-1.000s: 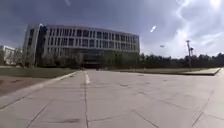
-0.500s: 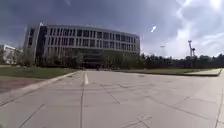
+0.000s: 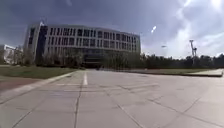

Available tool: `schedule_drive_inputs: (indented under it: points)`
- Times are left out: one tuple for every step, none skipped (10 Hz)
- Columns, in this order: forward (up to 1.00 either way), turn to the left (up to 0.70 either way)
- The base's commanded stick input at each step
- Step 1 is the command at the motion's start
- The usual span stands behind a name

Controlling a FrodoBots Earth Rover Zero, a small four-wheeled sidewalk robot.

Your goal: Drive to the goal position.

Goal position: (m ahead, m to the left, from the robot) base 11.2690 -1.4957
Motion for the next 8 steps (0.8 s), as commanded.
schedule_drive_inputs:
  points:
    - [0.5,0.0]
    - [0.5,0.0]
    - [0.5,0.0]
    - [0.5,0.0]
    - [0.5,0.0]
    - [0.5,0.0]
    - [0.5,0.0]
    - [0.5,0.0]
